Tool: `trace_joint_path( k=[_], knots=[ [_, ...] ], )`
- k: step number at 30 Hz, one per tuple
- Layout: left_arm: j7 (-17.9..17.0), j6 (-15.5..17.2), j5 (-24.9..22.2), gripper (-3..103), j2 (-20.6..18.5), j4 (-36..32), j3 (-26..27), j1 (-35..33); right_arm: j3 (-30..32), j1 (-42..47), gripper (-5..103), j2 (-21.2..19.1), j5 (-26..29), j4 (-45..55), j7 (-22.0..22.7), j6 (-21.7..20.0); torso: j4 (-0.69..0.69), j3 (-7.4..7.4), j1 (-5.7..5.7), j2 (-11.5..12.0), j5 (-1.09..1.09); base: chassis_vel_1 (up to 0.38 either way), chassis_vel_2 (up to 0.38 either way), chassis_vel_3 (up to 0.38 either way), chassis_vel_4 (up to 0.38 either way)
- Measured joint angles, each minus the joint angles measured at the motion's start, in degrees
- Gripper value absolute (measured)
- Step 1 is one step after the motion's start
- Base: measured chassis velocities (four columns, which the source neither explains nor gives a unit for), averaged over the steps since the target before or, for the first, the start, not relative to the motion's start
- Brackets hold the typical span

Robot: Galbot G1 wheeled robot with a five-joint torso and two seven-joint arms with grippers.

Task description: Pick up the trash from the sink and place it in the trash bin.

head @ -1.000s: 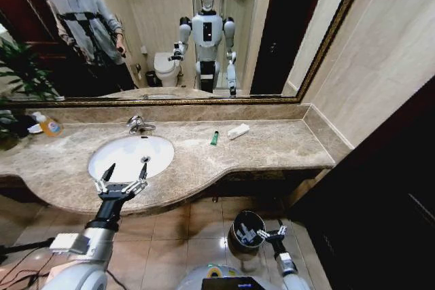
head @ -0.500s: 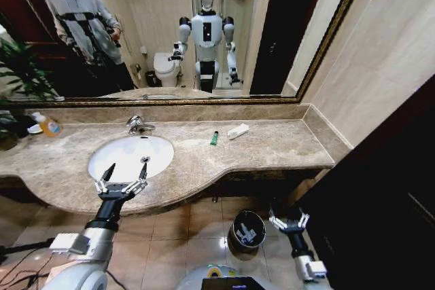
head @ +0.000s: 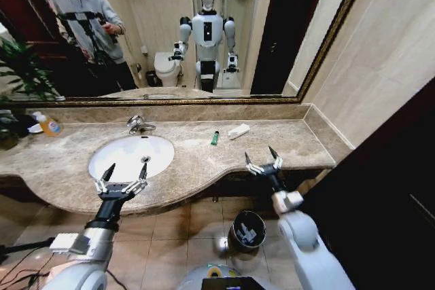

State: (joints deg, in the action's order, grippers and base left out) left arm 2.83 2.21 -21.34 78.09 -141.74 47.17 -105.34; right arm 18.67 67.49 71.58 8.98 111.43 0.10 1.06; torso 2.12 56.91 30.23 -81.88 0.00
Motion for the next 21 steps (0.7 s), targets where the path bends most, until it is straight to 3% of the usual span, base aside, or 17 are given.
trace_joint_path(
  k=[5, 15, 21],
  knots=[
    [-0.03, 0.00, 0.00, 100, 0.00, 0.00, 0.01, -0.01, -6.56, -11.58, 100, 2.43, -1.48, -12.14, 0.01, 0.49, 0.00, 0.01, 0.01, 0.00, 0.00, 0.000, 0.000, 0.000, 0.000],
    [-0.04, -0.01, 0.00, 100, 0.00, 0.00, 0.01, -0.01, -8.81, -25.37, 100, 6.44, -3.81, -27.98, -2.49, 0.60, 0.00, 0.01, 0.00, 0.01, -0.01, 0.000, 0.000, 0.000, 0.000],
    [-0.03, 0.00, 0.00, 100, 0.00, 0.00, 0.01, -0.01, -10.56, -29.45, 100, 6.92, -4.52, -33.11, -2.99, -3.10, -0.01, 0.00, 0.00, 0.00, -0.02, 0.000, 0.000, 0.000, 0.000]
  ],
)
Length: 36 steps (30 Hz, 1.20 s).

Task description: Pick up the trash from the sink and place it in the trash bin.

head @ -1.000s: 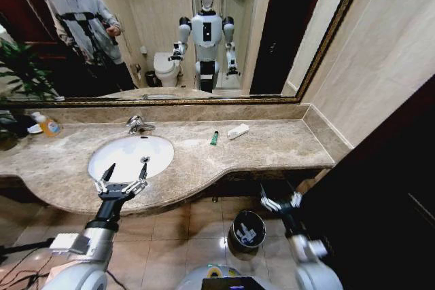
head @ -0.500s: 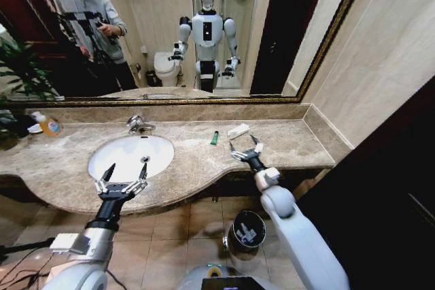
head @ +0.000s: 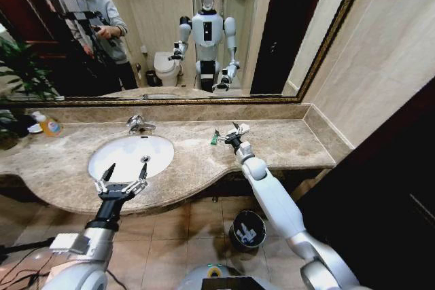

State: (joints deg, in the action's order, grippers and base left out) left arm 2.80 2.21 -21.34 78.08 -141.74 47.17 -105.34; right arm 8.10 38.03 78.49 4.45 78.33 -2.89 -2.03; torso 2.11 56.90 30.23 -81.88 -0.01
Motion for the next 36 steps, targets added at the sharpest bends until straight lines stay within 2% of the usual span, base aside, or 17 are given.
trace_joint_path(
  k=[5, 10, 13, 18, 19, 21, 22, 24, 25, 27, 30, 33, 34, 36],
  knots=[
    [0.00, 0.00, 0.00, 100, 0.00, 0.00, 0.00, 0.00, -0.14, -1.01, 100, 0.76, -0.75, -3.17, -0.11, -0.71, 0.00, 0.00, 0.00, 0.00, 0.00, 0.000, 0.000, 0.000, 0.000],
    [0.00, 0.00, 0.00, 100, 0.00, 0.00, 0.00, 0.00, 1.91, -2.23, 100, 2.61, -4.06, -8.56, 0.05, 0.80, 0.01, 0.00, 0.00, 0.00, 0.01, 0.000, 0.000, 0.000, 0.000],
    [0.00, 0.00, 0.00, 100, 0.00, 0.00, 0.00, 0.00, 4.53, -1.92, 100, 2.02, -5.30, -9.16, 0.47, 1.11, 0.00, 0.00, 0.00, 0.00, 0.01, 0.000, 0.000, 0.000, 0.000],
    [0.00, 0.00, 0.00, 100, 0.00, 0.00, 0.00, 0.00, 5.69, -1.48, 100, 0.63, -5.52, -9.01, 0.68, 1.07, -0.02, 0.00, 0.00, 0.00, 0.01, 0.000, 0.000, 0.000, 0.000],
    [0.00, 0.00, 0.00, 100, 0.00, 0.00, 0.00, 0.00, 5.81, -1.43, 103, 0.38, -5.51, -9.03, 0.66, 1.03, -0.02, 0.00, -0.01, 0.00, 0.01, 0.000, 0.000, 0.000, 0.000],
    [0.00, 0.00, 0.00, 100, 0.00, 0.00, 0.00, 0.00, 5.84, -1.36, 101, 0.24, -5.51, -9.22, 0.51, 1.05, -0.01, 0.00, 0.00, -0.01, 0.01, 0.000, 0.000, 0.000, 0.000],
    [0.00, 0.00, 0.00, 100, 0.00, 0.00, 0.00, 0.00, 5.81, -1.24, 100, 0.19, -5.60, -9.41, 0.27, 1.17, -0.01, 0.00, 0.00, -0.01, 0.02, 0.000, 0.000, 0.000, 0.000],
    [0.00, 0.00, 0.00, 100, 0.00, 0.00, 0.00, 0.00, 5.61, -0.95, 90, 0.36, -5.89, -9.98, -0.20, 1.62, -0.01, 0.00, -0.01, -0.01, 0.02, 0.000, 0.000, 0.000, 0.000],
    [0.00, 0.00, 0.00, 100, 0.00, 0.00, 0.00, 0.00, 5.61, -0.95, 90, 0.36, -5.89, -9.98, -0.20, 1.62, -0.01, 0.00, -0.01, -0.01, 0.02, 0.000, 0.000, 0.000, 0.000],
    [0.00, 0.00, 0.00, 100, 0.00, 0.00, 0.00, 0.00, 5.58, -0.94, 79, 0.71, -6.13, -10.39, -0.40, 1.87, 0.00, 0.00, -0.01, -0.01, 0.02, 0.000, 0.000, 0.000, 0.000],
    [0.00, 0.00, 0.00, 100, 0.00, 0.00, 0.00, 0.00, 5.42, -0.96, 74, 0.83, -6.70, -10.70, -0.43, 1.96, 0.00, 0.00, -0.01, -0.01, 0.01, 0.000, 0.000, 0.000, 0.000],
    [0.00, 0.00, 0.00, 100, 0.00, 0.00, 0.00, 0.00, 5.11, -0.97, 58, 0.84, -7.22, -10.87, -0.40, 2.16, 0.00, 0.00, 0.00, -0.01, 0.01, 0.000, 0.000, 0.000, 0.000],
    [0.00, 0.00, 0.00, 100, 0.00, 0.00, 0.00, 0.00, 5.11, -0.97, 58, 0.84, -7.22, -10.87, -0.40, 2.16, 0.00, 0.00, 0.00, -0.01, 0.01, 0.000, 0.000, 0.000, 0.000],
    [0.00, 0.00, 0.00, 100, 0.00, 0.00, 0.00, 0.00, 4.98, -0.91, 46, 0.79, -7.29, -11.03, -0.06, 2.53, 0.00, 0.00, -0.01, -0.01, 0.02, 0.000, 0.000, 0.000, 0.000]
  ],
)
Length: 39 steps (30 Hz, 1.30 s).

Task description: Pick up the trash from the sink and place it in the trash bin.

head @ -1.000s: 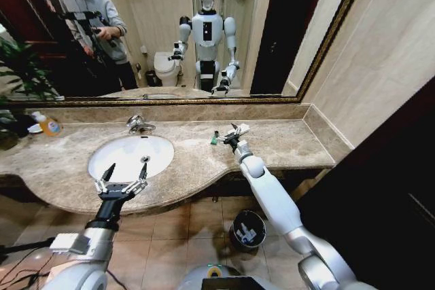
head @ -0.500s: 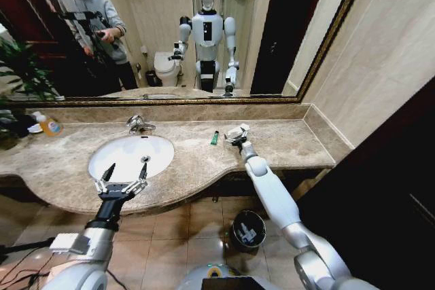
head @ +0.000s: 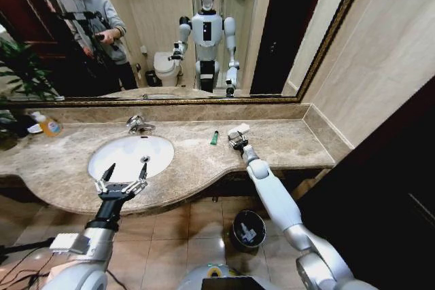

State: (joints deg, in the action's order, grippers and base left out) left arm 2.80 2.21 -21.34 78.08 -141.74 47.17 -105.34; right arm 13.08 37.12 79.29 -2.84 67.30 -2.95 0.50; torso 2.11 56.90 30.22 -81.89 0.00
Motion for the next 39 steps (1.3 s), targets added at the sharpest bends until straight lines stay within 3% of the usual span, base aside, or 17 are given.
trace_joint_path(
  k=[5, 7, 9, 12, 14, 23, 28, 32, 37, 39],
  knots=[
    [0.00, 0.00, 0.00, 100, 0.00, 0.00, 0.00, 0.00, -0.12, 0.06, 30, -0.37, 0.33, 0.12, 0.24, 0.05, 0.00, 0.00, 0.00, 0.00, 0.00, 0.000, 0.000, 0.000, 0.000],
    [0.00, 0.00, 0.00, 100, 0.00, 0.00, 0.00, 0.00, -0.11, 0.09, 20, -0.56, 0.58, 0.27, 0.26, 0.05, 0.00, 0.00, 0.00, 0.00, -0.01, 0.000, 0.000, 0.000, 0.000],
    [0.00, 0.00, 0.00, 100, 0.00, 0.00, 0.00, 0.00, -0.11, 0.15, 20, -0.62, 0.71, 0.46, 0.26, 0.04, 0.00, 0.00, 0.00, 0.00, 0.00, 0.000, 0.000, 0.000, 0.000],
    [0.00, 0.00, 0.00, 100, 0.00, 0.00, 0.00, 0.00, -0.09, 0.66, 4, -0.86, 1.26, 1.55, 0.28, -0.10, 0.00, 0.00, 0.00, 0.00, 0.00, 0.000, 0.000, 0.000, 0.000],
    [0.00, 0.00, 0.00, 100, 0.00, 0.00, 0.00, 0.00, -0.04, 0.95, 2, -0.98, 1.44, 2.20, 0.42, -0.09, 0.00, 0.00, 0.00, 0.00, 0.00, 0.000, 0.000, 0.000, 0.000],
    [0.00, 0.00, 0.00, 100, 0.00, 0.00, 0.00, 0.00, 0.53, 4.06, 0, -2.51, 2.40, 9.03, 1.91, 0.25, 0.01, 0.00, 0.00, 0.00, 0.00, 0.000, 0.000, 0.000, 0.000],
    [0.00, 0.00, 0.00, 100, 0.00, 0.00, 0.00, 0.00, 1.29, 9.61, 0, -6.10, 4.08, 17.76, 2.40, -0.30, 0.02, 0.00, 0.00, 0.00, 0.01, 0.000, 0.000, 0.000, 0.000],
    [0.02, 0.00, 0.00, 100, 0.00, 0.00, 0.00, 0.00, 4.67, 20.20, 0, -11.66, 8.75, 30.58, 2.63, 0.94, -0.02, 0.00, 0.00, 0.00, 0.00, 0.000, 0.000, 0.000, 0.000],
    [0.00, 0.00, 0.00, 100, 0.01, 0.00, 0.00, 0.00, 8.58, 29.62, 0, -13.77, 10.99, 39.75, 2.60, 3.96, 0.01, -0.01, 0.00, 0.00, 0.00, 0.000, 0.000, 0.000, 0.000],
    [0.00, 0.00, 0.00, 100, 0.00, 0.00, 0.00, 0.00, 11.76, 37.66, 0, -13.69, 12.23, 45.00, 2.42, 5.22, -0.02, -0.01, 0.00, 0.00, 0.01, 0.000, 0.000, 0.000, 0.000]
  ],
)
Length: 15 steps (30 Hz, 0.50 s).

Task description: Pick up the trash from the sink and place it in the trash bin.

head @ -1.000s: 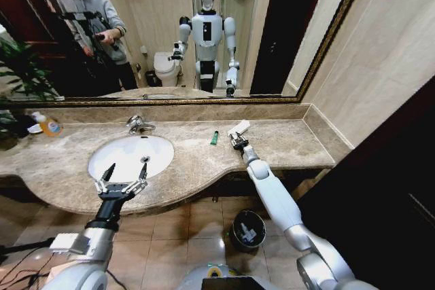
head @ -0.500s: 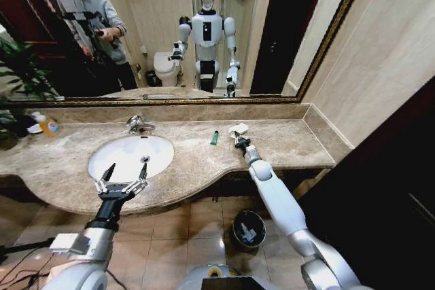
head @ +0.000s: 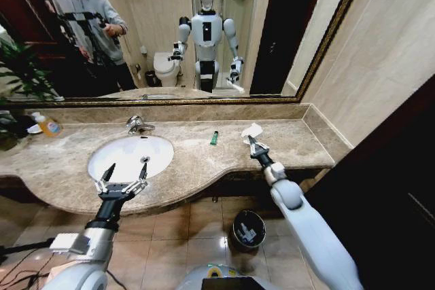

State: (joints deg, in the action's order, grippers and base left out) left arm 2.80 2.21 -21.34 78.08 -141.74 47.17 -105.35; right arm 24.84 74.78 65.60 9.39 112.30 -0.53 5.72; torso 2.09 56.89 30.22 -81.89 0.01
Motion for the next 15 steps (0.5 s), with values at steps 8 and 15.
trace_joint_path(
  k=[8, 15],
  knots=[
    [0.00, 0.00, 0.00, 100, 0.00, 0.00, 0.00, 0.00, 6.84, 19.13, 0, 5.12, 0.58, 1.72, -0.71, 8.94, 0.02, 0.00, 0.00, 0.00, 0.01, 0.000, 0.000, 0.000, 0.000],
    [0.00, 0.00, 0.00, 100, 0.00, 0.00, 0.00, 0.00, 6.78, 31.18, 0, 7.36, -3.88, -7.24, 1.52, 20.53, 0.02, 0.00, -0.01, -0.01, -0.02, 0.000, 0.000, 0.000, 0.000]
  ],
)
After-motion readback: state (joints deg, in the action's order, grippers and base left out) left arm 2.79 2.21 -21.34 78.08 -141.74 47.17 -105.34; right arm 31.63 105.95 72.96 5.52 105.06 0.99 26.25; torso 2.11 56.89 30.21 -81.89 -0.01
